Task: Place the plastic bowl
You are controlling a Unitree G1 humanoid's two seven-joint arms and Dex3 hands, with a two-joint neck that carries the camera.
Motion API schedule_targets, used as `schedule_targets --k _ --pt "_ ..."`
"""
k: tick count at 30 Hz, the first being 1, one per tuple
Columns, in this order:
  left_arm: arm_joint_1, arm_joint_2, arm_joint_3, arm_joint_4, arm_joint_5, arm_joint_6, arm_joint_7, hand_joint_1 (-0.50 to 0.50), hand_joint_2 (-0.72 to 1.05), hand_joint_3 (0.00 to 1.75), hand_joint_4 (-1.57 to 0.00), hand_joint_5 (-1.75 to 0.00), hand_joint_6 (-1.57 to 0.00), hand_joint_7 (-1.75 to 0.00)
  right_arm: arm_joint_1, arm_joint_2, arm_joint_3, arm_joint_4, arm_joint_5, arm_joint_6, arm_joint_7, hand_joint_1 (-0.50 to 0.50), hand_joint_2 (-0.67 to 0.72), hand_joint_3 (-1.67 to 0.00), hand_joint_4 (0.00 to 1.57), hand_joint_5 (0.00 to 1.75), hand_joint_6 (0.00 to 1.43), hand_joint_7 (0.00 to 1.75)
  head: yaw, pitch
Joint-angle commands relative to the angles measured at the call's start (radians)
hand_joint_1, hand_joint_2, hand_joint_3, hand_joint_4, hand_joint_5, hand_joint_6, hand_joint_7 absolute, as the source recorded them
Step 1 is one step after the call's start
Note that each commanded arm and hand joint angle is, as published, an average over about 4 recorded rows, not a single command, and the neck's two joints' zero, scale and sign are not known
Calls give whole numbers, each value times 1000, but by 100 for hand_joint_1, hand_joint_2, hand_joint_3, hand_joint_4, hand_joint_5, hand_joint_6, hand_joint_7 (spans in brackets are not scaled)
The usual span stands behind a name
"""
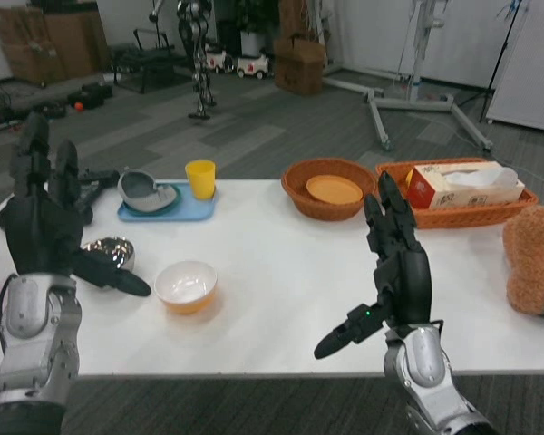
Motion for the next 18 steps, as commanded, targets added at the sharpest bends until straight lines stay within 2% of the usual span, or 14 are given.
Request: schedule_targets --k 1,5,8,13,18 --pt "14 14 -31 -11 -36 -3 -13 -46 -72 0 0 -10 0 -14 8 -9 -27 -16 8 -9 1 -46 47 0 0 0 0 0 -7 11" --pt "15 22 -84 -12 -102 1 -57 -46 -72 0 0 0 0 -14 9 -14 -44 -25 7 -11 1 -46 47 0 0 0 0 0 -27 43" --pt "15 33 -100 -14 -116 17 -98 -46 -72 0 0 0 0 -14 8 -18 -57 -30 6 -11 1 -46 47 0 0 0 0 0 -37 56" --pt "12 46 -107 -19 -128 34 -132 -46 -72 0 0 0 0 -14 6 -21 -78 -38 6 -12 1 -46 47 0 0 0 0 0 -48 80" --pt "7 48 -110 -20 -139 44 -140 -46 -72 0 0 0 0 -14 6 -21 -100 -43 3 -16 1 -44 47 0 0 0 0 0 -56 85"
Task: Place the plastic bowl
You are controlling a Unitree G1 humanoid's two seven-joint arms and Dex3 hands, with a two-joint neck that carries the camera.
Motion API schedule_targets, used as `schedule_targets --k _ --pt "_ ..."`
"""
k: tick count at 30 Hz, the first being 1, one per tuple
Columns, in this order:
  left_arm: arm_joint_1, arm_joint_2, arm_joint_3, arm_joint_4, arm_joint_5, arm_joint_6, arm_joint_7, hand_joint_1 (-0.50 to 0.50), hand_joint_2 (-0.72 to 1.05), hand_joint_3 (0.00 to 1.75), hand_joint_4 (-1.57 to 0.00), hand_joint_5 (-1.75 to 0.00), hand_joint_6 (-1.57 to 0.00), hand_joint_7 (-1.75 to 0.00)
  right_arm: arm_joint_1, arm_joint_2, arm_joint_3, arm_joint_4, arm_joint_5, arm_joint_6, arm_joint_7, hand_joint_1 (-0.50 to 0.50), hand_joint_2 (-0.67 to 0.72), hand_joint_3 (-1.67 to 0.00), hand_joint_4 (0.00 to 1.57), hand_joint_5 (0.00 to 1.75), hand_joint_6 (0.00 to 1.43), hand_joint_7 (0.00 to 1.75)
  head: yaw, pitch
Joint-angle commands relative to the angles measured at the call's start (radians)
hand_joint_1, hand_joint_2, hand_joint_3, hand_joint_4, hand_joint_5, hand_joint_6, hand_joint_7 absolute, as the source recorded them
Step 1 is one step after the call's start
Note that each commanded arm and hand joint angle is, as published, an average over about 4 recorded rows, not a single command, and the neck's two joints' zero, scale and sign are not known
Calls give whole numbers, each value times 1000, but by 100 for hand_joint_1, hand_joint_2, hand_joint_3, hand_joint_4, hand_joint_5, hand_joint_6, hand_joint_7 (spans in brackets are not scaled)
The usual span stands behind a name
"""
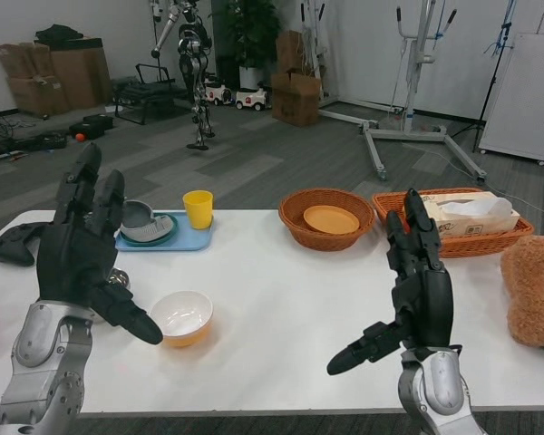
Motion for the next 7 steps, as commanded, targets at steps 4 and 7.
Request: schedule_targets --k 4,7 --pt "-2 14 -2 -5 -9 29 -34 -46 -72 0 0 0 0 -14 4 -6 -22 -18 1 -16 1 -46 47 0 0 0 0 0 -11 -1" --pt "-6 14 -5 -4 -9 31 -40 -46 -72 0 0 0 0 -14 4 -7 -23 -18 1 -16 1 -46 47 0 0 0 0 0 -16 -5"
